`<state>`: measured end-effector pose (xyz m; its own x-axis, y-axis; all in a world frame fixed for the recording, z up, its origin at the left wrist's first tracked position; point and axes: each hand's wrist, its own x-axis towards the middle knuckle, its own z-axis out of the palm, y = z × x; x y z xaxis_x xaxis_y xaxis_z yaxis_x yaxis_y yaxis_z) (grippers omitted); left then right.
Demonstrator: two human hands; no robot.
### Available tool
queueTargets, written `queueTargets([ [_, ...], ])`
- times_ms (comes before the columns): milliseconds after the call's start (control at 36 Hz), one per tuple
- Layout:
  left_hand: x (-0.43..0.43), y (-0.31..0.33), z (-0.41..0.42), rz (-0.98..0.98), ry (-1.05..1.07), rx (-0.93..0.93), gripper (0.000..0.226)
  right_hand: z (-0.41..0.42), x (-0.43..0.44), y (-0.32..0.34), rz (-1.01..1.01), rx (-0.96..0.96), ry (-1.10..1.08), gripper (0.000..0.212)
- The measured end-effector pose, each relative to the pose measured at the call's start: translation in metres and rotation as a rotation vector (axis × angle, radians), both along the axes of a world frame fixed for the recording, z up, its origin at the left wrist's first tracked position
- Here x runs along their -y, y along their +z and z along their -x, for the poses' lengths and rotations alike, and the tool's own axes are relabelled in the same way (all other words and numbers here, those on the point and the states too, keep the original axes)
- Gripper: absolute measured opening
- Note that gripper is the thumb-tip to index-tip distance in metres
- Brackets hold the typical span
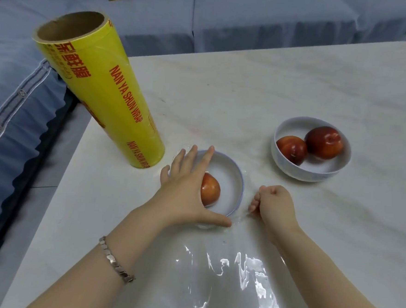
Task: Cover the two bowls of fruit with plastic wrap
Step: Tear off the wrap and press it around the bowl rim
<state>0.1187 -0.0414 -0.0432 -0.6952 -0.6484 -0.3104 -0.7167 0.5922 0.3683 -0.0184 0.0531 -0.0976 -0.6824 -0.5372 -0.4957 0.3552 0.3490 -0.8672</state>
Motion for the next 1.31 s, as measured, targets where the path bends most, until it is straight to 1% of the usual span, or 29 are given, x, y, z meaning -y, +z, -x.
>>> queueTargets([
  [28,0.001,0.001,0.0,-0.031,0.057,-0.07,0.127,-0.001,-0.003,0.001,0.003,-0.013,0.001,0.022],
  [111,0.009,0.0,-0.001,-0.091,0.367,-0.328,0.09,-0.005,-0.015,0.01,0.075,0.102,-0.102,0.033],
  [167,0.017,-0.002,-0.001,-0.165,0.571,-0.379,0.074,-0.009,-0.021,0.016,0.09,0.158,-0.065,0.039],
  [222,0.022,-0.004,0.001,-0.318,0.709,-0.39,0.065,-0.015,-0.022,0.019,0.078,0.208,0.039,0.042],
  [250,0.021,-0.004,0.002,-0.38,0.741,-0.4,0.058,-0.019,-0.021,0.02,0.067,0.233,0.085,0.041],
  [306,0.019,-0.003,0.003,-0.429,0.762,-0.434,0.045,-0.025,-0.019,0.021,0.078,0.235,0.157,0.034],
  [361,0.017,0.0,0.002,-0.443,0.786,-0.457,0.038,-0.028,-0.018,0.02,0.09,0.179,0.184,0.029],
  [389,0.016,0.001,0.001,-0.449,0.796,-0.455,0.037,-0.027,-0.019,0.02,0.088,0.133,0.192,0.031],
  [444,0.012,0.004,-0.003,-0.469,0.795,-0.447,0.04,-0.025,-0.021,0.02,0.068,-0.036,0.212,0.043],
  [500,0.006,0.008,-0.009,-0.519,0.764,-0.462,0.041,-0.02,-0.026,0.022,0.078,-0.235,0.236,0.047],
  [556,0.001,0.01,-0.015,-0.574,0.732,-0.487,0.039,-0.013,-0.033,0.027,0.119,-0.372,0.263,0.041],
  [583,-0.002,0.011,-0.018,-0.591,0.712,-0.498,0.039,-0.01,-0.037,0.029,0.134,-0.435,0.297,0.033],
  [611,-0.004,0.013,-0.019,-0.599,0.687,-0.507,0.04,-0.008,-0.04,0.032,0.147,-0.485,0.338,0.023],
  [667,-0.008,0.015,-0.021,-0.592,0.625,-0.508,0.042,-0.006,-0.047,0.037,0.168,-0.521,0.406,0.004],
  [694,-0.011,0.016,-0.021,-0.578,0.586,-0.507,0.041,-0.006,-0.049,0.037,0.179,-0.539,0.423,0.008],
  [778,-0.018,0.015,-0.021,-0.537,0.484,-0.522,0.03,-0.007,-0.054,0.038,0.187,-0.601,0.456,0.023],
  [833,-0.019,0.013,-0.022,-0.516,0.451,-0.531,0.029,-0.007,-0.055,0.038,0.198,-0.6,0.475,0.033],
  [889,-0.018,0.013,-0.024,-0.49,0.42,-0.545,0.044,-0.008,-0.055,0.04,0.211,-0.597,0.507,0.038],
  [944,-0.016,0.013,-0.023,-0.451,0.401,-0.549,0.057,-0.01,-0.054,0.043,0.237,-0.577,0.528,0.036],
  [1028,-0.013,0.013,-0.021,-0.417,0.355,-0.541,0.054,-0.013,-0.054,0.049,0.252,-0.569,0.562,0.031],
  [1083,-0.014,0.012,-0.019,-0.445,0.332,-0.549,0.05,-0.013,-0.053,0.05,0.229,-0.541,0.57,0.038],
  [1139,-0.018,0.01,-0.019,-0.463,0.353,-0.595,0.047,-0.012,-0.053,0.051,0.193,-0.493,0.578,0.045],
  [1167,-0.02,0.009,-0.02,-0.458,0.368,-0.617,0.046,-0.012,-0.052,0.055,0.165,-0.467,0.585,0.042],
  [1222,-0.024,0.007,-0.022,-0.435,0.383,-0.642,0.047,-0.008,-0.05,0.067,0.109,-0.419,0.575,0.028],
  [1250,-0.026,0.006,-0.023,-0.422,0.383,-0.646,0.049,-0.006,-0.047,0.073,0.074,-0.392,0.578,0.035],
  [1306,-0.029,0.006,-0.024,-0.396,0.376,-0.64,0.051,0.0,-0.041,0.083,-0.009,-0.349,0.64,0.069],
])
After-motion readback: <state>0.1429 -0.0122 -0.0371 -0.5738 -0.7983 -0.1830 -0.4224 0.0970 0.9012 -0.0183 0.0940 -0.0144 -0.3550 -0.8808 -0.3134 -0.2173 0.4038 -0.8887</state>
